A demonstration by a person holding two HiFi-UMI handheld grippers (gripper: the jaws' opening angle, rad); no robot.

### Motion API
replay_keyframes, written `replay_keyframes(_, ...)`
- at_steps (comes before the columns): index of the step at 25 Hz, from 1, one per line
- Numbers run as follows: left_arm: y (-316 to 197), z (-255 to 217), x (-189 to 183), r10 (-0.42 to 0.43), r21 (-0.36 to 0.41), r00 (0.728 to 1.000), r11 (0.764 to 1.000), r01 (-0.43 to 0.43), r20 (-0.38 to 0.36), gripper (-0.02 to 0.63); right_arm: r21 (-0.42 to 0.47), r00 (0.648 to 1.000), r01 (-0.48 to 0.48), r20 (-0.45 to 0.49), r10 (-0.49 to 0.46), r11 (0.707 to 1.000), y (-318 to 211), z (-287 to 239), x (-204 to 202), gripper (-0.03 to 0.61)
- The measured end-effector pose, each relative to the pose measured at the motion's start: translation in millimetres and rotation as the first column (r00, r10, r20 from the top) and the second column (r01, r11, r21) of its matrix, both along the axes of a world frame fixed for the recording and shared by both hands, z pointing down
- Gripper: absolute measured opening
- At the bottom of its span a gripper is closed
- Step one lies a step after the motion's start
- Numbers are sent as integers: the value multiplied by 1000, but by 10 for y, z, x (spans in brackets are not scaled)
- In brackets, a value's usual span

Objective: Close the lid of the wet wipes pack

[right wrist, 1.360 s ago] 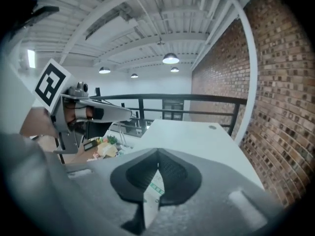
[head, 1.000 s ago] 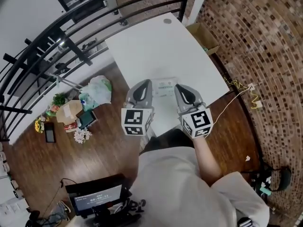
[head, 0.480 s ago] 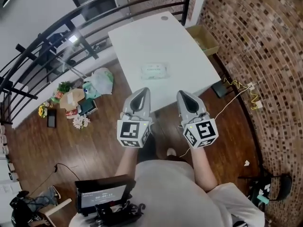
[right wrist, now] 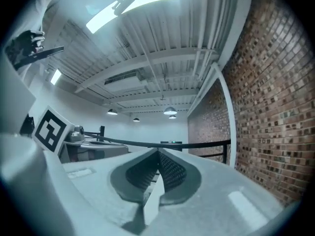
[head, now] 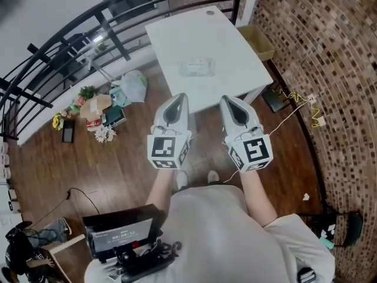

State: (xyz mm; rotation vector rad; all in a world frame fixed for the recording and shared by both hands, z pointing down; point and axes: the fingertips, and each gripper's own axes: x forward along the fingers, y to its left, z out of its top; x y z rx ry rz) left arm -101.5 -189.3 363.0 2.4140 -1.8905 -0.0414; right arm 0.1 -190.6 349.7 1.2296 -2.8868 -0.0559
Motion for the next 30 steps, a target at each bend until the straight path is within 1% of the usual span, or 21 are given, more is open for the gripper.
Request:
replay_keyframes(3, 152, -182, -138, 13, 34, 1000, 999, -14, 15, 15, 17, 1000, -21, -16, 21, 1000, 62, -57, -186, -12)
replay_keyframes(6, 183, -242, -236, 1, 57, 1000, 998, -3, 31, 15, 35, 1000, -29, -12, 29, 999, 60, -119, -299, -12)
replay_keyframes(9, 215, -290, -354, -24, 75, 999, 997, 22, 22, 15, 52, 1000, -2, -25, 4, 999, 135, -152, -419, -11)
replay_keyframes(11, 227, -291, -440, -39, 72, 999, 997, 38, 17, 15, 32, 1000, 4, -26, -4, 999, 161, -100, -492, -11)
replay_keyframes(13, 235, -286, -435, -35, 66, 999, 997, 34, 18, 15, 25, 1000, 5, -22, -4, 1000, 173, -89, -496, -11)
replay_keyframes(16, 221, -276, -412, -27, 69, 999, 997, 25, 28, 15, 62, 1000, 11, -27, -9, 998, 185, -148, -500, -11)
replay_keyframes(22, 226, -213, -382, -13, 53, 999, 999, 12, 31, 15, 88, 1000, 4, -16, -3, 996, 202, -212, -478, -11)
replay_keyframes(30, 205, -268, -382, -9, 67, 999, 998, 7, 32, 15, 90, 1000, -12, -18, 14, 996, 217, -209, -438, -11)
